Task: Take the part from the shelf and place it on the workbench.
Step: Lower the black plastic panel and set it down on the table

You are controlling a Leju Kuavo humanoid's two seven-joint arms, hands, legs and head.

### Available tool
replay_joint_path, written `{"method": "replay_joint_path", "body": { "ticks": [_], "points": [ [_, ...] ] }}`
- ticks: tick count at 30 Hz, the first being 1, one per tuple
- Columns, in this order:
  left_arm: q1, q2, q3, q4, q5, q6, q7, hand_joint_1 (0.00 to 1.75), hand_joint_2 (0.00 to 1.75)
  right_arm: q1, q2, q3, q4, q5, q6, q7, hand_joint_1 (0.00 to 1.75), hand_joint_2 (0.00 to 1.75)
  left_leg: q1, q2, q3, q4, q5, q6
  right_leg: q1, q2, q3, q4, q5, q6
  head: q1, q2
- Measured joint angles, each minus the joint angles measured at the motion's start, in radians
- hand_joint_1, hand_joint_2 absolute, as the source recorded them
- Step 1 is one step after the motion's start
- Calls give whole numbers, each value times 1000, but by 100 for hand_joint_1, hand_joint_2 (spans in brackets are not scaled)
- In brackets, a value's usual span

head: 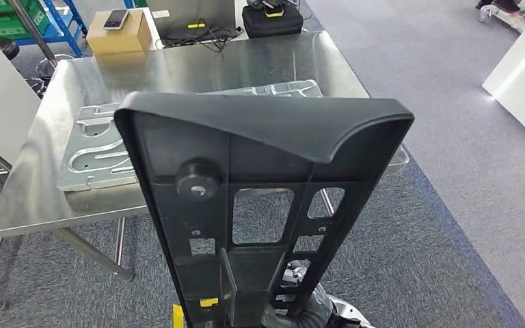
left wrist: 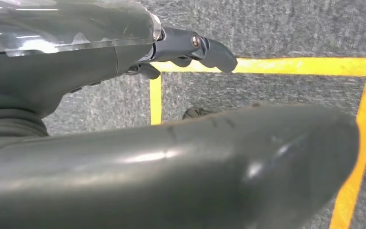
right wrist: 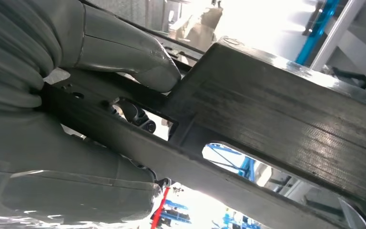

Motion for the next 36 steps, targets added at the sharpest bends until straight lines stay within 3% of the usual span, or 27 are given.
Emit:
{"method": "replay_joint_path", "body": {
  "ticks": [2, 4, 7, 9, 10, 12, 14, 15, 17, 19, 20, 22, 24, 25, 26, 28, 29, 30, 34, 36],
  "points": [
    [1, 0, 1, 0, 0, 0, -1, 0, 0, 2, 0, -1, -6, 3, -4, 0, 175, 175, 1, -1, 20, -16, 1, 16, 0, -2, 7, 9, -1, 12, 0, 0],
    [1, -1, 2, 0, -1, 0, -6, 0, 0, 0, 0, -4, -13, 6, -12, 0, 175, 175, 6, -1, 45, -28, 4, 28, 2, -6, -14, 51, -15, 21, 0, 0],
    [-1, -1, 4, 0, -6, 0, -15, 0, 0, 1, -2, -11, -20, 15, -30, 0, 175, 175, 7, 0, 66, -32, -11, 31, -3, -8, -137, 206, -72, 32, 1, 0],
    [1, -1, 5, 0, -11, -2, -22, 0, 0, 2, -5, -19, -25, 23, -50, 0, 175, 175, 9, -1, 83, -32, -28, 27, -10, -9, -197, 251, -86, 38, 1, 0],
    [3, -1, 7, 0, -14, -4, -25, 0, 0, 2, -7, -24, -28, 28, -60, 0, 175, 175, 11, -2, 95, -32, -38, 24, -13, -9, -201, 224, -66, 40, 1, 0],
    [6, -1, 10, 0, -20, -7, -29, 0, 0, 0, -13, -39, -35, 38, -80, 0, 175, 175, 14, -2, 120, -32, -60, 15, -18, -13, -177, 110, 31, 43, 1, 0],
    [4, -1, 13, 0, -24, -9, -32, 0, 0, -7, -18, -60, -39, 51, -95, 0, 175, 175, 13, -2, 135, -34, -80, 2, -14, -18, -158, 31, 100, 32, 1, 0],
    [2, -1, 15, 0, -26, -9, -33, 0, 0, -13, -20, -72, -39, 57, -102, 0, 175, 175, 13, -1, 143, -33, -85, -5, -12, -18, -156, 21, 108, 22, 1, 0],
    [-2, -1, 17, 0, -29, -11, -36, 0, 0, -34, -23, -100, -40, 68, -112, 0, 175, 175, 14, 0, 154, -25, -87, -18, -9, -13, -142, 17, 95, 2, 1, 0],
    [-7, -2, 19, 0, -28, -11, -38, 0, 0, -69, -25, -135, -35, 73, -118, 0, 175, 175, 17, 1, 131, 37, -85, -25, -10, -10, -120, 13, 84, -13, 1, 0],
    [-9, -2, 20, 0, -28, -12, -39, 0, 0, -92, -26, -156, -29, 76, -120, 1, 175, 175, 18, 1, 97, 95, -95, -28, -11, -10, -110, 11, 77, -19, 1, 0],
    [-9, -4, 21, 0, -26, -13, -40, 0, 0, -136, -27, -198, -8, 87, -127, 2, 175, 175, 19, 1, 6, 219, -142, -34, -9, -9, -93, 12, 63, -25, 1, 0],
    [-5, -4, 25, 0, -21, -14, -43, 0, 0, -172, -28, -232, 15, 118, -151, 6, 175, 175, 18, 1, -60, 267, -183, -34, -5, -7, -73, 12, 47, -27, 1, 0],
    [-3, -4, 27, 0, -19, -14, -44, 0, 0, -190, -30, -246, 30, 151, -179, 9, 175, 175, 17, 1, -72, 246, -176, -30, -3, -6, -62, 12, 39, -27, 1, 0],
    [-2, -4, 30, 0, -19, -13, -44, 0, 0, -216, -31, -258, 49, 195, -219, 17, 175, 175, 15, 1, -73, 197, -141, -22, -1, -5, -51, 12, 30, -27, 1, 0],
    [0, -4, 38, 0, -21, -11, -45, 0, 0, -282, -37, -280, 104, 296, -312, 40, 175, 175, 6, 0, -63, 75, -21, -2, 2, -2, -33, 11, 13, -24, 1, 0],
    [1, -4, 42, 0, -24, -10, -45, 0, 0, -318, -42, -288, 137, 346, -357, 57, 175, 175, 1, -1, -59, 32, 28, 6, 2, -1, -28, 11, 7, -20, 1, 0],
    [1, -4, 45, 0, -27, -10, -46, 0, 0, -353, -47, -294, 170, 405, -401, 79, 175, 175, -3, -2, -58, 12, 57, 11, 1, 1, -28, 10, 3, -15, 1, 0],
    [-4, -7, 50, 0, -43, -10, -49, 0, 0, -521, -61, -289, 321, 763, -532, 242, 175, 175, 0, -1, -40, -22, 71, 19, 1, 1, -29, 15, -14, 8, 1, 0],
    [-9, -9, 52, 0, -49, -11, -50, 0, 0, -613, -63, -265, 418, 927, -539, 331, 175, 175, 7, -1, -22, -40, 71, 24, -3, -4, -75, 103, -52, 17, 1, 0]
  ]
}}
